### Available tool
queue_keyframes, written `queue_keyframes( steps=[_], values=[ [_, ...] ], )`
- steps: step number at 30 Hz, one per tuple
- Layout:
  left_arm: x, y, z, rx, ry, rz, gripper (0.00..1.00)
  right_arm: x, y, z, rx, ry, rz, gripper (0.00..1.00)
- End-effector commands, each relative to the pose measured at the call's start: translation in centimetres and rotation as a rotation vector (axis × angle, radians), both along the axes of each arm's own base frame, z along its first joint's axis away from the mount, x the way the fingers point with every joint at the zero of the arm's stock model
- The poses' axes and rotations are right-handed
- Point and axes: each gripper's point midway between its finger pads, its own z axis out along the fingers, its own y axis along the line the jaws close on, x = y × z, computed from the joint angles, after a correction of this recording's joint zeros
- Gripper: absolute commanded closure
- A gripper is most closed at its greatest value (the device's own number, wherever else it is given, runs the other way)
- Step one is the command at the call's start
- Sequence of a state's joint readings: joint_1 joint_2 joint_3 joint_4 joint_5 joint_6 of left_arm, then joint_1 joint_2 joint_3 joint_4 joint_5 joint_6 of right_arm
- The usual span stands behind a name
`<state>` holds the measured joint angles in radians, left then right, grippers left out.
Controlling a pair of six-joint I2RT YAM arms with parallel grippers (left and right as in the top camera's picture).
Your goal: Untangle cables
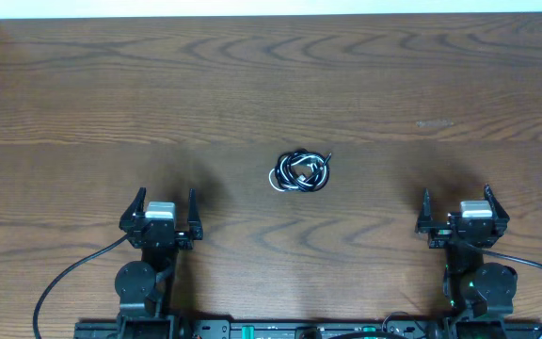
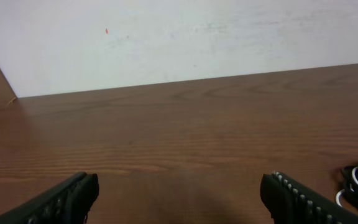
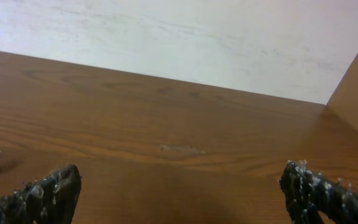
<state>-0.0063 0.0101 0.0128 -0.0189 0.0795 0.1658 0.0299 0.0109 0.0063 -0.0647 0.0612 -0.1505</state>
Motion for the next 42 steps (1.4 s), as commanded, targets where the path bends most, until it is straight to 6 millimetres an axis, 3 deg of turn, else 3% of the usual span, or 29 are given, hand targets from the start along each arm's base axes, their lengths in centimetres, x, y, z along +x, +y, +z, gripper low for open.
queue_keyframes(
  steps=[1,39,42],
  values=[
    [-0.14,-0.31,-1.38,0.014,0.047,-0.022,0.12,-0.03,-0.29,-0.03,-0.001,0.0,-0.015,0.01],
    [-0.14,-0.32,-1.36,0.014,0.046,-0.022,0.12,-0.04,-0.42,-0.01,-0.05,0.001,-0.019,0.01],
    [-0.14,-0.31,-1.39,-0.082,0.051,-0.01,0.12,-0.01,0.26,-0.03,-0.04,0.001,0.02,0.01]
  ],
)
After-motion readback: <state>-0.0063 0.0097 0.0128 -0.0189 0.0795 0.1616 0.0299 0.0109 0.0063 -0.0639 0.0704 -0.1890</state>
